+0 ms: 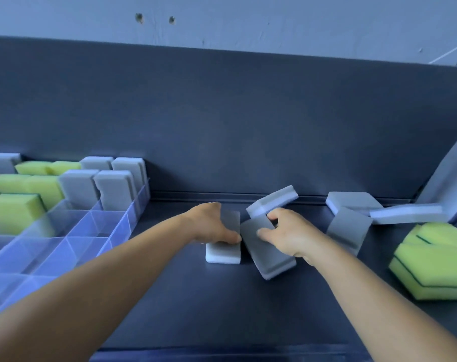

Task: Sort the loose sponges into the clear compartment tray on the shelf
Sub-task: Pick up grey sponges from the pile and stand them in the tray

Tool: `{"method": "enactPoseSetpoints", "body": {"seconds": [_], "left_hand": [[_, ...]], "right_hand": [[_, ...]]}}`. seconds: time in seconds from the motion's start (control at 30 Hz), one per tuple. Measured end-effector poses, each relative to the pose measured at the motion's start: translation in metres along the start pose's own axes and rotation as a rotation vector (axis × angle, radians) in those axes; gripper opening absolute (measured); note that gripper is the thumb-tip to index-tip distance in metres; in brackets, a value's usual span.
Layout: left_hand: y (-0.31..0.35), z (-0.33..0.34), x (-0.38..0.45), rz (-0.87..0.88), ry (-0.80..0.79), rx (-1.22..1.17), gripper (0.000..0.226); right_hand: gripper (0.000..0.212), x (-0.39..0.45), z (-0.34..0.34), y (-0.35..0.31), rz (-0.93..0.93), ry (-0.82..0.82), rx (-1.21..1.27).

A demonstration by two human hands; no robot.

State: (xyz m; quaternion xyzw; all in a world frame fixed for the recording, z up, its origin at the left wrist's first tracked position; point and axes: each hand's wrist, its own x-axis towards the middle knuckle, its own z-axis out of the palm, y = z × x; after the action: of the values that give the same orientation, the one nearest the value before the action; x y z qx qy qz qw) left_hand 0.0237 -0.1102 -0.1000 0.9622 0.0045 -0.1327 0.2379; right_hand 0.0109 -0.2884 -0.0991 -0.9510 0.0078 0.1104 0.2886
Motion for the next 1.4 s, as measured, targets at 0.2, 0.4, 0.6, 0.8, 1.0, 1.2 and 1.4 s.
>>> {"method": "enactPoseSetpoints", "body": {"seconds": [0.2,0.4,0.6,0.8,1.0,1.2,1.4], "left_hand": [[-0.018,-0.002,-0.022,-0.035,0.144,-0.265,0.090],[-0.045,-0.033,-0.050,0.078,0.343,-0.316,0.049],[-0.078,-0.075,-0.080,0.182,0.494,-0.274,0.046],[-0.138,-0.125,-0.110,0.194,0.629,-0.160,0.033],[-0.198,-0.151,-0.117,0.178,0.634,-0.183,0.046],[-0.223,-0.153,-0.109,0.238,0.556,-0.154,0.042],[-0.225,-0.152,-0.103,0.277,0.536,0.042,0.042]], "right_hand": [[0.058,-0.005,0.005,-0.008,-0.111,-0.106,0.260],[0.052,-0.016,0.013,-0.035,-0.291,-0.063,0.303],[0.023,-0.032,0.022,-0.091,-0.412,0.130,0.307],[0.017,-0.042,0.043,-0.156,-0.497,0.257,0.422],[0.033,-0.045,0.078,-0.207,-0.552,0.278,0.475],[0.031,-0.039,0.103,-0.224,-0.527,0.295,0.299],[0.031,-0.032,0.113,-0.228,-0.502,0.354,0.110]]}}
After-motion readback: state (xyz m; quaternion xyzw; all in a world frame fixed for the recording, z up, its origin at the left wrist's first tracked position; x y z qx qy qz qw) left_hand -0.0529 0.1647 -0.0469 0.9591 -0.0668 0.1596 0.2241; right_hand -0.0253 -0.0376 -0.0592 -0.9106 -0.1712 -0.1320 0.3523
